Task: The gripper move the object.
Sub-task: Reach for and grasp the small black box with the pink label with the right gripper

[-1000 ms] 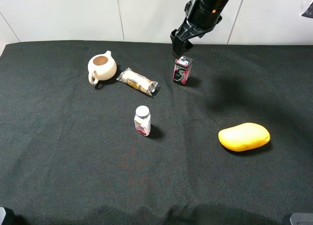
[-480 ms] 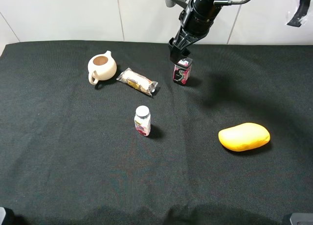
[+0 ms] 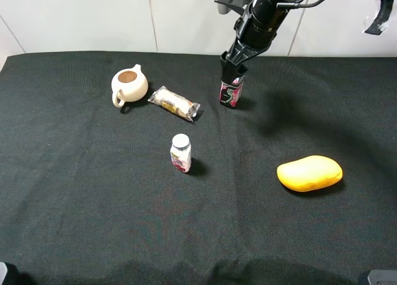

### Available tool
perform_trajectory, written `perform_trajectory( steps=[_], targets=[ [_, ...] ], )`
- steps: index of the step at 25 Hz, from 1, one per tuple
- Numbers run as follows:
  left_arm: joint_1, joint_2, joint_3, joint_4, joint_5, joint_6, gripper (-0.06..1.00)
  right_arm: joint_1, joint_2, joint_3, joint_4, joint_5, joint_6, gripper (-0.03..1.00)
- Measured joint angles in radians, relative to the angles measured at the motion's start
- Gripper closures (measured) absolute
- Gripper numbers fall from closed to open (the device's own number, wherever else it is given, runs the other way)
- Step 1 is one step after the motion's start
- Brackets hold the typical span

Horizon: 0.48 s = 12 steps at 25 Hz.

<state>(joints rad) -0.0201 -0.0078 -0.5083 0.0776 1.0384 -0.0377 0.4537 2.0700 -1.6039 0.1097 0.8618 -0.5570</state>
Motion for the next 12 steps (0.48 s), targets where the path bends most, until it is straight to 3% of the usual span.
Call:
perform_trajectory(
  steps=[12],
  targets=[
    [0.0,0.0,0.0,0.0,0.0,0.0,0.15,-0.009,0.141,-0.197,0.031,0.174,0.001,0.27]
  ],
)
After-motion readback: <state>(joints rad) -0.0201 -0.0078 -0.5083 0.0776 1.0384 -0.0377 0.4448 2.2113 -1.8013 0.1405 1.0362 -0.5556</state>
